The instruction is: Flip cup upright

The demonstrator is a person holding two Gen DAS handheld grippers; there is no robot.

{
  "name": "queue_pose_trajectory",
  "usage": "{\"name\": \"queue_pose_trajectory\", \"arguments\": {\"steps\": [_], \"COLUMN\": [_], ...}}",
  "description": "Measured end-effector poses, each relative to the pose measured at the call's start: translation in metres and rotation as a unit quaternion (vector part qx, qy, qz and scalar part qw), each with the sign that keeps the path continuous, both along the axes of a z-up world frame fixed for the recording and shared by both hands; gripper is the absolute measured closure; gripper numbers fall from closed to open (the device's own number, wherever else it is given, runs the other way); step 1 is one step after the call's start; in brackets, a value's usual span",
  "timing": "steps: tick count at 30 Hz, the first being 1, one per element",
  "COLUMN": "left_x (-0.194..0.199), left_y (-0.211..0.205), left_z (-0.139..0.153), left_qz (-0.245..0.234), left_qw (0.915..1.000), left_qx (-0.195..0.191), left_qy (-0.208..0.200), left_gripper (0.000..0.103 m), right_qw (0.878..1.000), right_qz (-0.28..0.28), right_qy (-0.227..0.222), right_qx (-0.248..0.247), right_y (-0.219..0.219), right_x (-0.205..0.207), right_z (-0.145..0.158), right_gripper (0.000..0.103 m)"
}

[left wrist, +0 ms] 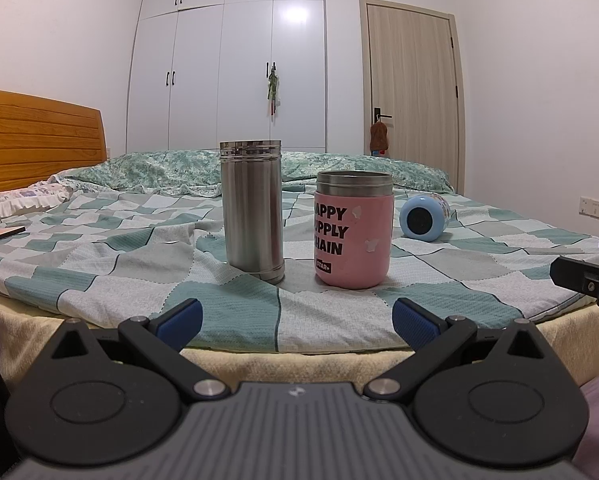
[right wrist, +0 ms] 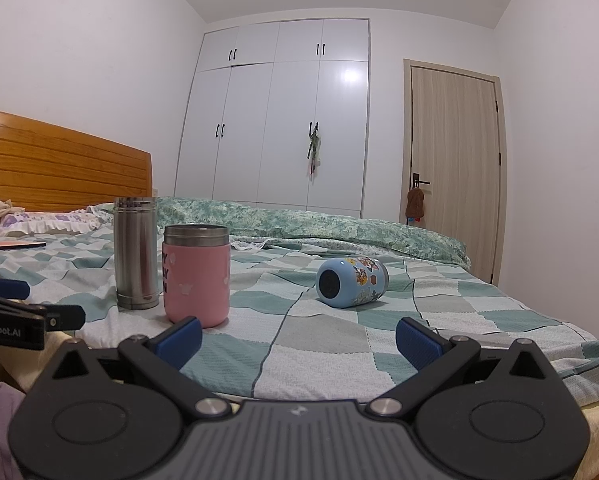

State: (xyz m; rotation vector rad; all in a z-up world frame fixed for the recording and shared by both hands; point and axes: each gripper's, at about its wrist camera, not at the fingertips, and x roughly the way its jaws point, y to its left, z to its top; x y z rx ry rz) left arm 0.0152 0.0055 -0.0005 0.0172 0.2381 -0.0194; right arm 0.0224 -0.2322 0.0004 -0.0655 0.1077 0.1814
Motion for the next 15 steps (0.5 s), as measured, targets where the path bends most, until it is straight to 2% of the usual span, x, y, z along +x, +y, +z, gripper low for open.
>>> {"name": "queue_pose_trajectory", "arguments": {"steps": [15], "left_x": [-0.0006], "left_y": [-0.0013], "left_z": [0.0005], "left_qz": [0.000], "left_qw": [1.0000], "left_qx": [0.002], "left_qy": [0.000], "left_gripper": [0.000], "right_qw": [1.000], "right_qz": [0.000], "right_qy": [0.000], "right_qx": [0.000], "right_y": [0.0001], "right_x": [0.0002], "right_z": [0.0001], "right_gripper": [0.000]}}
